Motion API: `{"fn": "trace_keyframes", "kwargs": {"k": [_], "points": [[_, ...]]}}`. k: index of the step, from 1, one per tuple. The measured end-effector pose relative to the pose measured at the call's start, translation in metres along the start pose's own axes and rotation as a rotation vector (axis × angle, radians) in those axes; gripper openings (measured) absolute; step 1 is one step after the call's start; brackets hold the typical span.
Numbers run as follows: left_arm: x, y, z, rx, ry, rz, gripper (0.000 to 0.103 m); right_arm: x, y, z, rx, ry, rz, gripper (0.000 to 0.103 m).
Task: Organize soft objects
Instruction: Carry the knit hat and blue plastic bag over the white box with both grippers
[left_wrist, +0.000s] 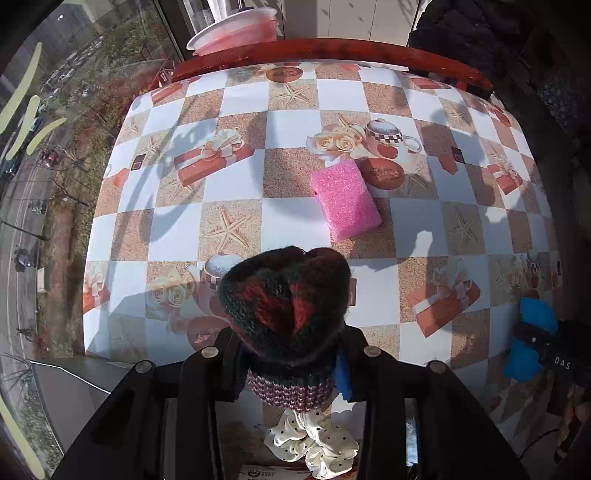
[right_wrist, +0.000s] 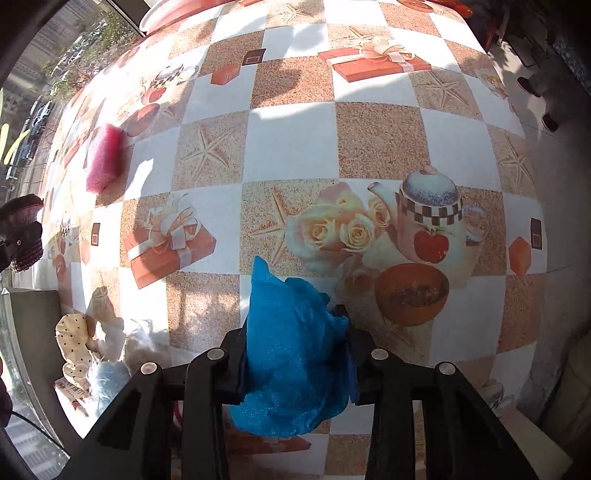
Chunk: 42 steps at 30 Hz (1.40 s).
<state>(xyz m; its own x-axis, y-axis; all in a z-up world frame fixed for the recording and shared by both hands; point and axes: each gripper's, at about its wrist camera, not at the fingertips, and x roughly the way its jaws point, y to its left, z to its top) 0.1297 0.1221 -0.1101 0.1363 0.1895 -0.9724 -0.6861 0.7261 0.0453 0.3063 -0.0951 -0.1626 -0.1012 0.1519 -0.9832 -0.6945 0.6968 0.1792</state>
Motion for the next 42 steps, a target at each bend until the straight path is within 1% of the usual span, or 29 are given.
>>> {"fn": "trace_keyframes", "kwargs": {"k": [7, 10, 13, 14, 16, 19, 22, 26, 28, 35, 39, 42], "points": [[-0.03, -0.017, -0.052, 0.09, -0.007, -0.018, 0.04, -0.043, 0.011, -0.028, 0.017, -0.033, 0.053, 0.039], [-0.044, -0.023, -0.074, 0.125, -0.014, -0.036, 0.04, -0.061, 0.011, -0.041, 0.042, -0.07, 0.078, 0.039], [-0.06, -0.024, -0.094, 0.137, -0.021, -0.069, 0.04, -0.087, 0.017, -0.058, 0.062, -0.107, 0.1, 0.039], [-0.066, -0.024, -0.1, 0.14, -0.026, -0.079, 0.04, -0.091, 0.029, -0.066, 0.062, -0.116, 0.107, 0.039], [-0.08, -0.025, -0.112, 0.162, -0.045, -0.088, 0.04, -0.102, 0.038, -0.078, 0.056, -0.13, 0.12, 0.039], [-0.099, -0.025, -0.13, 0.206, -0.078, -0.081, 0.04, -0.118, 0.057, -0.097, 0.046, -0.142, 0.135, 0.039], [-0.113, -0.019, -0.146, 0.232, -0.089, -0.094, 0.04, -0.134, 0.074, -0.114, 0.032, -0.154, 0.151, 0.039], [-0.126, -0.011, -0.165, 0.266, -0.101, -0.085, 0.041, -0.143, 0.102, -0.13, 0.008, -0.165, 0.174, 0.039], [-0.133, -0.005, -0.173, 0.268, -0.104, -0.081, 0.041, -0.147, 0.114, -0.136, -0.005, -0.168, 0.184, 0.039], [-0.149, 0.02, -0.195, 0.22, -0.118, -0.073, 0.04, -0.156, 0.16, -0.155, -0.075, -0.18, 0.22, 0.039], [-0.155, 0.034, -0.206, 0.188, -0.141, -0.037, 0.041, -0.145, 0.182, -0.165, -0.099, -0.139, 0.242, 0.039], [-0.158, 0.048, -0.208, 0.145, -0.15, -0.037, 0.041, -0.138, 0.198, -0.171, -0.132, -0.108, 0.24, 0.039]]}}
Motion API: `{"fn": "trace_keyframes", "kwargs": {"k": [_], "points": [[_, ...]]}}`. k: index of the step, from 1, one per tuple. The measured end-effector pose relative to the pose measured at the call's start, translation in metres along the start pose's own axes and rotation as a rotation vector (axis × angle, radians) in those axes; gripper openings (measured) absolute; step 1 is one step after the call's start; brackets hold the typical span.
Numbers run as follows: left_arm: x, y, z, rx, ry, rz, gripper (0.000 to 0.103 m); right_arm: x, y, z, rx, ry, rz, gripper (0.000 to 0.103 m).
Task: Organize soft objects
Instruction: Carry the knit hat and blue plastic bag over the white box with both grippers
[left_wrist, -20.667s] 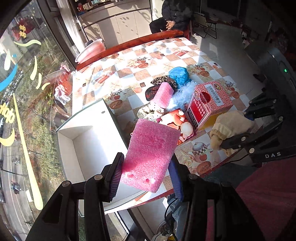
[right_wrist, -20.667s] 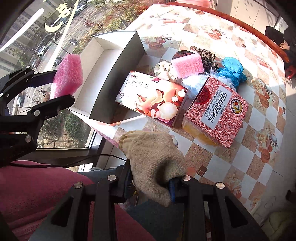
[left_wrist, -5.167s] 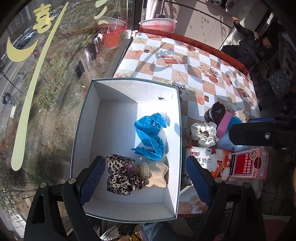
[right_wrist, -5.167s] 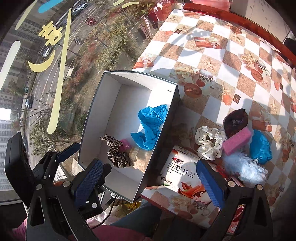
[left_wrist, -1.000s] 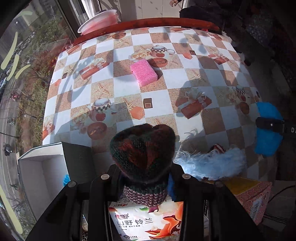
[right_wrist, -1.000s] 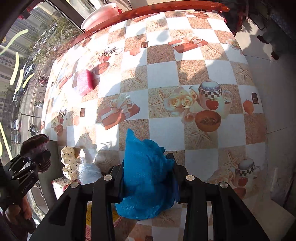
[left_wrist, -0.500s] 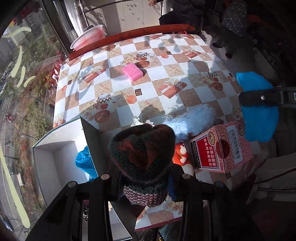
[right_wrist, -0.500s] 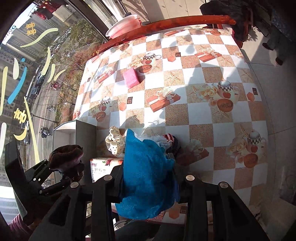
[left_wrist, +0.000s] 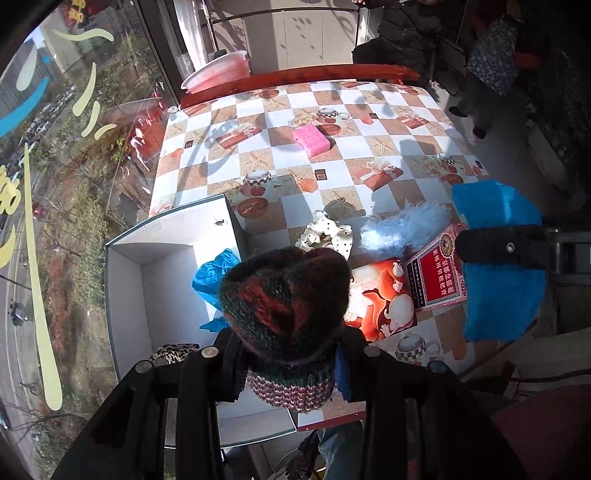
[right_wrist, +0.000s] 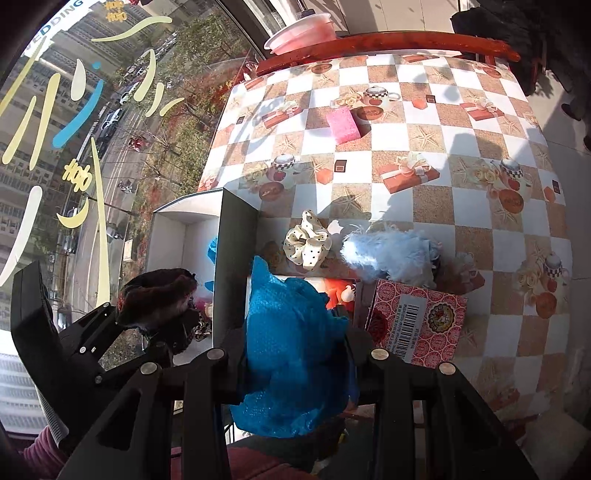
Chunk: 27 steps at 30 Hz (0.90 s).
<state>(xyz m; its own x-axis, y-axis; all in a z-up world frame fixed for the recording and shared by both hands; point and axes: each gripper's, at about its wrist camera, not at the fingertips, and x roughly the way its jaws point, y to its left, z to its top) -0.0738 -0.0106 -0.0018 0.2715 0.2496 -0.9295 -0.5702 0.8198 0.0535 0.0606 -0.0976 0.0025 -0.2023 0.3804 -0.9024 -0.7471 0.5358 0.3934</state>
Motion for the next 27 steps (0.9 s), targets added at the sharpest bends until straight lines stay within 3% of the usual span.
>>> {"fn": "trace_keyframes", "kwargs": {"k": [9, 27], "points": [[-0.009, 0.038, -0.011, -0.103, -0.024, 0.047, 0.041, 0.019, 0.037, -0.003, -0.092, 0.062, -0.015, 0.039], [-0.02, 0.089, -0.033, -0.23, -0.044, 0.092, 0.04, 0.037, 0.086, 0.002, -0.214, 0.1, -0.024, 0.039]]}}
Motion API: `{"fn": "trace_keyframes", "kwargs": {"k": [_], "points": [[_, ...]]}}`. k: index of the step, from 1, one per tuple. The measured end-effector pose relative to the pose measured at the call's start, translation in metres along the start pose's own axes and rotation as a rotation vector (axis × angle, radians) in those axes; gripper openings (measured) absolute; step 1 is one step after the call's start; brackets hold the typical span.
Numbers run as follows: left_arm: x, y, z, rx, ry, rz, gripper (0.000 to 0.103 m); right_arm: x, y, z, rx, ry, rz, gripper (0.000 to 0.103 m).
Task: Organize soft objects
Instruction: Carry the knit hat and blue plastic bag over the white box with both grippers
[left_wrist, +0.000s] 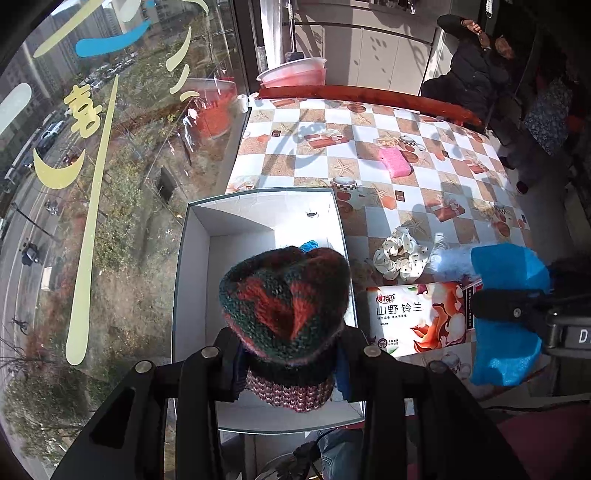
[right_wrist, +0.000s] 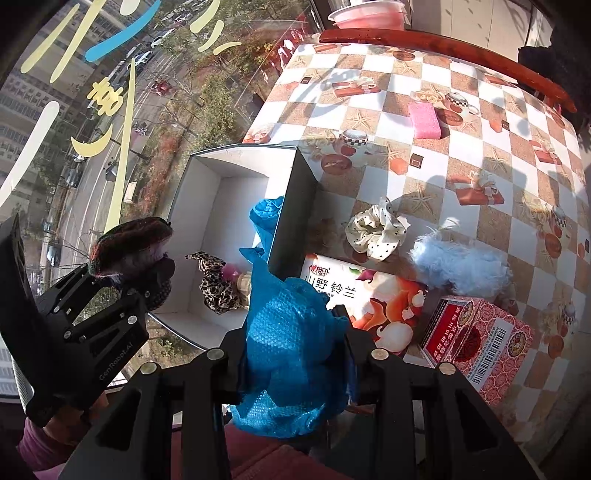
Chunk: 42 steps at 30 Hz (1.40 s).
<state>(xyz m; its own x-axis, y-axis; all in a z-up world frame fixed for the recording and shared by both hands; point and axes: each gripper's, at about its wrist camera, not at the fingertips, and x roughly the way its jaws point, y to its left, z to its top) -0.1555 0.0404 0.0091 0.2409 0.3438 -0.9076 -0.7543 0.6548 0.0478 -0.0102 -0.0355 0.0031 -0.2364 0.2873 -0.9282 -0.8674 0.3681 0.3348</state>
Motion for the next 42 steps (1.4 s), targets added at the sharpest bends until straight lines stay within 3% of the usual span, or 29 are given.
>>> {"fn": "trace_keyframes", "kwargs": {"k": [14, 42], "points": [[0.003, 0.033, -0.019, -0.139, 0.039, 0.019, 0.04, 0.02, 0.029, 0.004, -0.097, 0.069, 0.008, 0.039], [0.01, 0.05, -0.036, -0.209, 0.103, 0.057, 0.04, 0.052, 0.058, 0.011, -0.206, 0.179, 0.039, 0.039]]}}
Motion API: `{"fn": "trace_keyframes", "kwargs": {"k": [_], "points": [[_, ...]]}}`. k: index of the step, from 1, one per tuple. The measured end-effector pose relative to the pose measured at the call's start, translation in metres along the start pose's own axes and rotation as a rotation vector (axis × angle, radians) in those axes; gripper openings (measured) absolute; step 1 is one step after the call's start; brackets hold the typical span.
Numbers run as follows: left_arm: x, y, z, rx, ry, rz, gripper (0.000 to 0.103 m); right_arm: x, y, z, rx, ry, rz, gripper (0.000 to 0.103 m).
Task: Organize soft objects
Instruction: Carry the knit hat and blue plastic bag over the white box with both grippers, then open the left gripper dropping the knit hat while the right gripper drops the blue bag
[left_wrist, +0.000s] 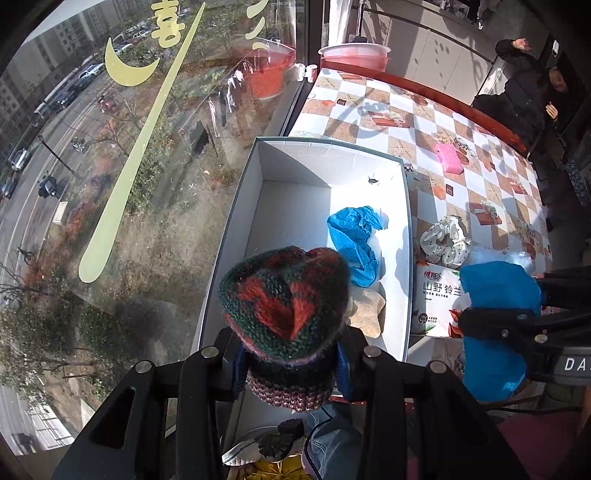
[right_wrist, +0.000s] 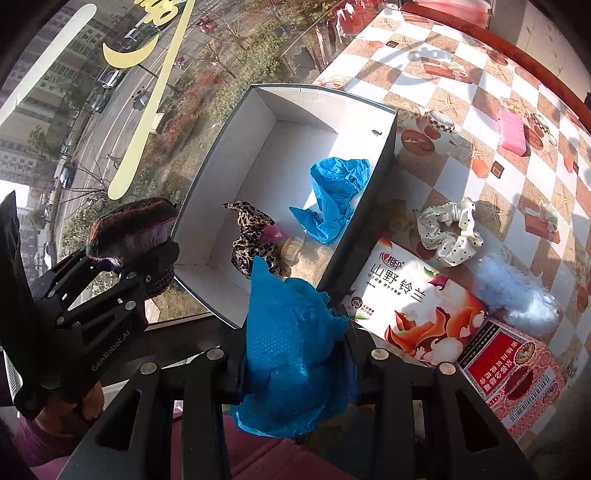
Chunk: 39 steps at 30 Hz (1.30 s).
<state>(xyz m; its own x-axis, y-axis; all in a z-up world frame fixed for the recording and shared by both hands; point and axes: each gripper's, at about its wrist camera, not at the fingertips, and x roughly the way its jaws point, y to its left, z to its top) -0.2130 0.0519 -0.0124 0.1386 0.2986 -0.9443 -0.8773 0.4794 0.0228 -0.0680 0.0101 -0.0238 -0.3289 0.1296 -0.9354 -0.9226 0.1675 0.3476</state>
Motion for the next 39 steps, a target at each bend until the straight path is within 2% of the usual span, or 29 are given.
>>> {"fn": "trace_keyframes", "kwargs": {"k": [39], "points": [[0.008, 0.011, 0.001, -0.009, 0.007, 0.015, 0.041, 0.005, -0.007, 0.006, 0.028, 0.003, 0.012, 0.039]]}}
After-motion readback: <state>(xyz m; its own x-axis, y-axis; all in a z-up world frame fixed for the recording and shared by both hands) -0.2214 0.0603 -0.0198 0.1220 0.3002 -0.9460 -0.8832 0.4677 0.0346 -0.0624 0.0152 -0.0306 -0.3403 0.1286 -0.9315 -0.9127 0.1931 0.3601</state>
